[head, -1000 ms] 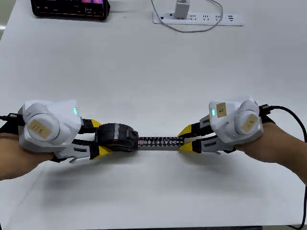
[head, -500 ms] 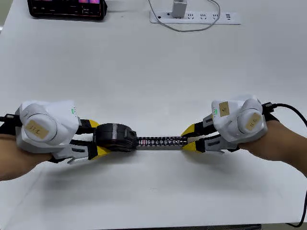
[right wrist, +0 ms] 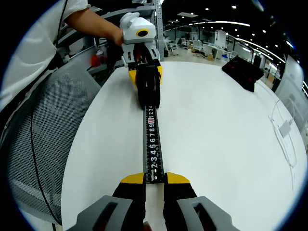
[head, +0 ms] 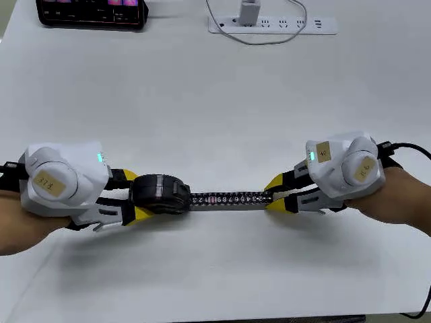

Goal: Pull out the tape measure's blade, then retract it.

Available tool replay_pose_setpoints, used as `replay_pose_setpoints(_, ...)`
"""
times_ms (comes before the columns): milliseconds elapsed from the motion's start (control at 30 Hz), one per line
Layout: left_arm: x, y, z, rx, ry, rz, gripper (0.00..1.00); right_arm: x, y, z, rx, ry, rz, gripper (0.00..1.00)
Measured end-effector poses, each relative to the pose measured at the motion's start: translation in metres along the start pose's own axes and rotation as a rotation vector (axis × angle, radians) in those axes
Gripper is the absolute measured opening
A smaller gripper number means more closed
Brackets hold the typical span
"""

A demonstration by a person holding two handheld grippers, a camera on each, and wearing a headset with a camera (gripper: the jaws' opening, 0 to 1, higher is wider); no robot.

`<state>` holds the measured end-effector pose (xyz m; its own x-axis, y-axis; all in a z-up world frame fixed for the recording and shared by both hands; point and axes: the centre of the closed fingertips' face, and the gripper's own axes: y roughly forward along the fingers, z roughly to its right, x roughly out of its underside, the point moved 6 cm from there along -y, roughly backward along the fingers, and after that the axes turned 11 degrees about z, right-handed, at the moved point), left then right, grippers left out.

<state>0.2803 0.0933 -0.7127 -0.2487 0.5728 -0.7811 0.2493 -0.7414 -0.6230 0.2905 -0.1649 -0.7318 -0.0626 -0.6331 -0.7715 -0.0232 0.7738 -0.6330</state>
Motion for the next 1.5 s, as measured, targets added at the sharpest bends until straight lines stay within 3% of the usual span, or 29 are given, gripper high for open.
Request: replay_pose_setpoints(1500, 0.0, -0.001, 0.0, 0.002, 0.003, 0.0, 0.26, 0.028, -0.048, -0.004, 0.019, 0.036, -0.095, 0.1)
